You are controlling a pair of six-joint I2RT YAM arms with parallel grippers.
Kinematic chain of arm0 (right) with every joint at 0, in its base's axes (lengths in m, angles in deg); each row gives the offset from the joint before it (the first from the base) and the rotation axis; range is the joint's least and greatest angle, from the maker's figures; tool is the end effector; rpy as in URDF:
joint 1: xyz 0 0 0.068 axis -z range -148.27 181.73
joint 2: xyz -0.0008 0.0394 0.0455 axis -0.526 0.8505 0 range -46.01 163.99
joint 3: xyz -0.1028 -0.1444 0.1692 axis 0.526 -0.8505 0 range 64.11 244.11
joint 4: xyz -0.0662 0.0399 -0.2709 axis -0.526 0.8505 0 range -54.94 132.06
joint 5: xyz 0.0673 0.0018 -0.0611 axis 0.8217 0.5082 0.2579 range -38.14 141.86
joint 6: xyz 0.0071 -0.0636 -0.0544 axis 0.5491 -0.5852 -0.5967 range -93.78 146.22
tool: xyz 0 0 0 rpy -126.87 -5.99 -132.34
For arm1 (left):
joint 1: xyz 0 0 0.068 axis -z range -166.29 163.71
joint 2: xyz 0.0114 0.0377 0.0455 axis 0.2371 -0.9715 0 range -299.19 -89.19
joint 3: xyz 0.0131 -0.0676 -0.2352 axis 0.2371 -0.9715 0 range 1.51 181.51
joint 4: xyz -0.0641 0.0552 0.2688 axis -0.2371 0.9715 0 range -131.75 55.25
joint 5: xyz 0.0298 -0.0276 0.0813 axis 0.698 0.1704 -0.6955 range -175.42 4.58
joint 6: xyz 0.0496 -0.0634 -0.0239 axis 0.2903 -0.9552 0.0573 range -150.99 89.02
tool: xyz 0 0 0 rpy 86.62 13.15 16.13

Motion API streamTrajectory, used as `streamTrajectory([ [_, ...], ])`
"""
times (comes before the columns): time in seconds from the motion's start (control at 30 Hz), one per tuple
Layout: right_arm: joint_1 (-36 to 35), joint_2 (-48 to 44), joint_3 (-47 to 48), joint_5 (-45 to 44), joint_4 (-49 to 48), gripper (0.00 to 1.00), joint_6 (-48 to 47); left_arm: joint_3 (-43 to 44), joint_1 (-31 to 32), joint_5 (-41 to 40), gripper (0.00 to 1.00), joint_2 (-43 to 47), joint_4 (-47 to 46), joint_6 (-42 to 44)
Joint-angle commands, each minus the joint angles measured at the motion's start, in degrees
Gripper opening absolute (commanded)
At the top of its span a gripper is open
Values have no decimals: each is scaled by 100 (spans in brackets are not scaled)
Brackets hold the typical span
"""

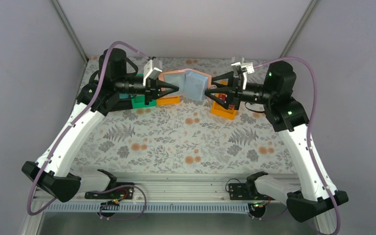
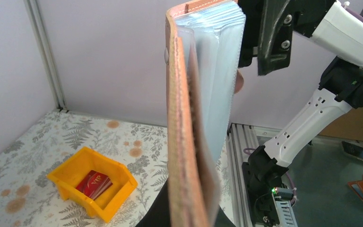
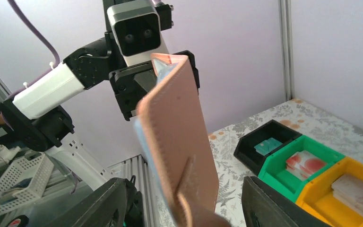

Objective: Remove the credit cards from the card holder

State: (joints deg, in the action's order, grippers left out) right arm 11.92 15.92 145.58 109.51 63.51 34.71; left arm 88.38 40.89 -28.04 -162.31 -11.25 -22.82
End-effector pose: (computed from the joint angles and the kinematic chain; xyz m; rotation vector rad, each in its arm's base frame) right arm 0.2164 0.1441 0.4491 -0.9283 1.5527 1.2157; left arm 0.2433 -0.1945 0.4275 1.2017 1.4419 -1.1519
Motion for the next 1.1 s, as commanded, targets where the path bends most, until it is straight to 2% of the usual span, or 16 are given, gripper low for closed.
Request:
streamTrajectory([
  [0.0,-215,175,49,-214,-189,61,108,2,24,53,2,34,-216,-47],
  [0.1,-272,220,38,-320,-204,56,104,-30,25,55,2,50,-207,-31],
  [0.43,-295,241,29,-531,-129,18,71,-88,26,106,2,99,-211,-8],
  [0.6,-384,410,94,-595,-158,14,183,-156,40,124,2,92,-341,-91],
  [0.7,-588,514,36,-529,-423,5,319,-214,116,92,2,62,-442,-212],
  [0.77,-724,559,38,-594,-565,4,370,-224,192,72,3,43,-459,-208],
  [0.8,-788,572,51,-656,-590,4,379,-224,218,67,7,29,-461,-204],
  [0.97,-965,614,86,-1026,-633,4,494,-248,252,-172,70,3,-510,-262],
  [1.07,-1181,724,98,-1125,-795,4,630,-324,276,-469,95,-36,-680,-516],
])
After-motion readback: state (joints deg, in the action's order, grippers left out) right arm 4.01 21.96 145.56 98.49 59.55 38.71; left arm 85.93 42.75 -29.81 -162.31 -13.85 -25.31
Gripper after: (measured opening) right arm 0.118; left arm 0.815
